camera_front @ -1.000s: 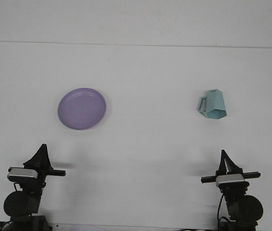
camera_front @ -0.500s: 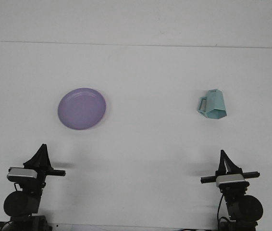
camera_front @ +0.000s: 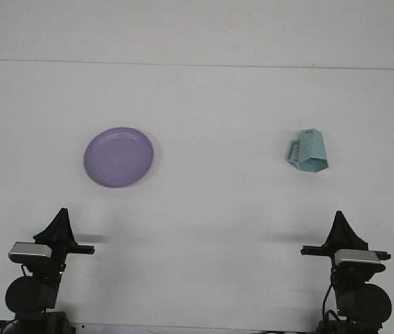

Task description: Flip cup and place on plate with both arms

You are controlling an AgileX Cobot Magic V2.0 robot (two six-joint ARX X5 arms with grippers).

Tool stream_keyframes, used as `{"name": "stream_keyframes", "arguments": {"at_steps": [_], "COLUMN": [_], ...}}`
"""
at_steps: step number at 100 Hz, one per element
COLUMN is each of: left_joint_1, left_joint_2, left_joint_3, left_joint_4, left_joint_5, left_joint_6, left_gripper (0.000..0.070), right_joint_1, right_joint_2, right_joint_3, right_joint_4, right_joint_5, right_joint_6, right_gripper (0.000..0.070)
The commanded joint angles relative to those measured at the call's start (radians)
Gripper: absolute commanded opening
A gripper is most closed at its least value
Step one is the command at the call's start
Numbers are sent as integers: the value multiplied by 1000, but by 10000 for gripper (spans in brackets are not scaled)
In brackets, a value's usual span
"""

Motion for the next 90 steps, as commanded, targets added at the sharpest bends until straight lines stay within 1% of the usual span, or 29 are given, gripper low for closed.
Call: {"name": "stream_keyframes", "arguments": {"at_steps": [1,11,30,33,35,38,42,48,50,52,63,70,81,90], "left_joint_1": [-2,-2,-2,-2,-2,-2,-2,-2,-2,-2,-2,-2,-2,-2], "left_joint_2": [-1,-1,-1,-1,-1,-1,-1,-1,-1,-1,-1,-1,-1,-1], "left_joint_3": [-18,-18,-18,-18,-18,-18,-18,-18,-18,-18,-18,-18,-18,-18], "left_joint_4": [9,9,11,11,11,12,12,12,12,12,12,12,12,12], "left_joint_5": [-3,-3,-3,-3,-3,-3,-3,-3,-3,-3,-3,-3,-3,-3], "left_joint_6": [-5,-5,-5,-5,-5,-5,-5,-5,-5,-5,-5,-5,-6,-6], "left_gripper": [11,11,11,12,12,12,12,12,12,12,12,12,12,12], "right_joint_1": [0,-1,-2,-3,-3,-3,-6,-15,-20,-25,-62,-98,-146,-178], "right_joint_2": [56,171,402,447,474,513,565,642,669,695,839,943,1088,1199], "right_joint_3": [58,140,244,249,249,249,249,249,249,249,249,249,249,249], "right_joint_4": [12,17,88,121,141,167,196,240,254,269,363,434,544,657], "right_joint_5": [8,27,26,21,19,19,19,19,19,19,9,-34,-81,-112], "right_joint_6": [1,-53,-217,-246,-261,-285,-314,-340,-348,-357,-392,-409,-420,-449], "right_gripper": [0,0,0,17,39,102,225,437,478,498,499,499,498,495]}}
